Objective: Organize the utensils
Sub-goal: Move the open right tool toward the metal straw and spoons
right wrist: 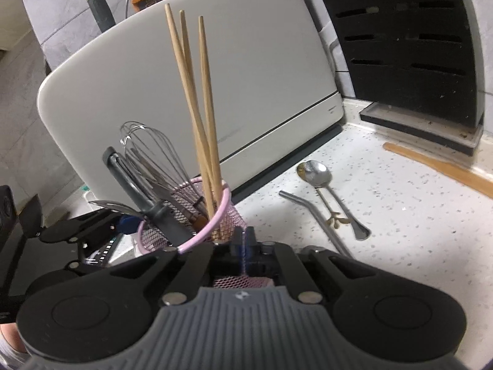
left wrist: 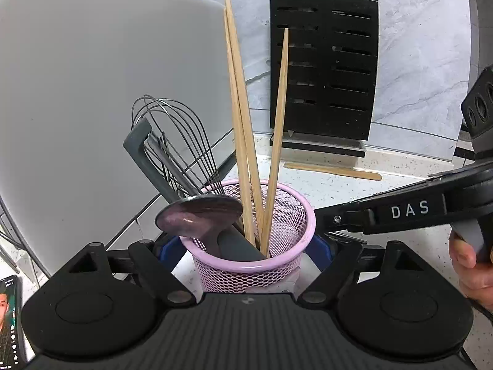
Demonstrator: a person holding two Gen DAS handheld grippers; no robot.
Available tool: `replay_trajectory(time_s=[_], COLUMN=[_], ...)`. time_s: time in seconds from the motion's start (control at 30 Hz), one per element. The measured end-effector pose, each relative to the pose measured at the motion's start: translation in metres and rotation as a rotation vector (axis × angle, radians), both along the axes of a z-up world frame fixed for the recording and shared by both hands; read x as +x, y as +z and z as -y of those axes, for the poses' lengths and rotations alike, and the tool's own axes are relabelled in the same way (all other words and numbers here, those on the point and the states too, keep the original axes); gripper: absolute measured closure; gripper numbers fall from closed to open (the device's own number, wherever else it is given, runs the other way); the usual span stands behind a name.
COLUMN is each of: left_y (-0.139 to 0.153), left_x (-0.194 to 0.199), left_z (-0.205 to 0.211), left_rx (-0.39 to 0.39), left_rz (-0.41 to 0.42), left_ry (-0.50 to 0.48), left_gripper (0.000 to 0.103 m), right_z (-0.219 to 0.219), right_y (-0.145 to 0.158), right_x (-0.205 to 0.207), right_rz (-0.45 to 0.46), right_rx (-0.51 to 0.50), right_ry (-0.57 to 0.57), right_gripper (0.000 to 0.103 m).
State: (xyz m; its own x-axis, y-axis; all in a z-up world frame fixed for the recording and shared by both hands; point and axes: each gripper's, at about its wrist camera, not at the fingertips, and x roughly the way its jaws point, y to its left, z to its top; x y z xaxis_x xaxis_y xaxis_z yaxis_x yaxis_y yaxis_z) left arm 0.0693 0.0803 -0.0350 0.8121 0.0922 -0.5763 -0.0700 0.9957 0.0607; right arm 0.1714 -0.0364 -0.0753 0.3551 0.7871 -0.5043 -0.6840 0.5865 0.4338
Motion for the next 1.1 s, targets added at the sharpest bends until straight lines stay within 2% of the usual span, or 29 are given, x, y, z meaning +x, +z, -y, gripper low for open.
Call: replay_trajectory(time_s=[0.1,0.27,0.43,0.67,0.77,0.8,0.87,0.97,1.1], left_y=[0.002,0.005,0.004,0.004,0.004,0.004,0.004,0.003,0.002], left_x=[-0.002,-0.003,-0.001,-0.001,-0.001,-0.001,-0.001,-0.002,-0.004], left_z=[-0.006,-0.011,-0.009,-0.010,-0.010,-0.011,-0.011,-0.012,-0.012], left_rx=[-0.008,-0.017,-0.024,-0.031,-0.033,-0.034,-0.034,-0.036,-0.041], left_rz=[-0.016,-0.046,-0.044,-0.048,-0.047,-0.047,-0.046,-0.040,-0.034], left_ry=[0.026,0.055,0.072,0.074,0.076,0.078,0.079,0.079,0.077], left_gripper=[0.011,0.011,0.012,0.012,0.012,0.012,0.012,0.012,0.012], right_z=[-0.005,-0.011,-0.008,0.007,0.006,0.002,-0.007,-0.025,-0.046], right_y=[-0.001,-0.003,0.003,0.012,0.024,0.027,0.031,0.030,0.020], right_x=[-0.003,-0.005,-0.008,-0.001,0.003,0.005,0.011,0.017,0.022], right_rz=[0.010,-0.030,0.019,0.116,0.171,0.177,0.169,0.179,0.180], right_rx=[-0.002,0.043,-0.010,-0.193,-0.303,-0.348,-0.432,-0.575,-0.716], right_ry=[0.018,0.050,0.029,0.042,0.117,0.159,0.248,0.346,0.413], right_gripper=[0.103,0.103,0.103,0.101,0.091,0.078,0.069,0.069,0.069])
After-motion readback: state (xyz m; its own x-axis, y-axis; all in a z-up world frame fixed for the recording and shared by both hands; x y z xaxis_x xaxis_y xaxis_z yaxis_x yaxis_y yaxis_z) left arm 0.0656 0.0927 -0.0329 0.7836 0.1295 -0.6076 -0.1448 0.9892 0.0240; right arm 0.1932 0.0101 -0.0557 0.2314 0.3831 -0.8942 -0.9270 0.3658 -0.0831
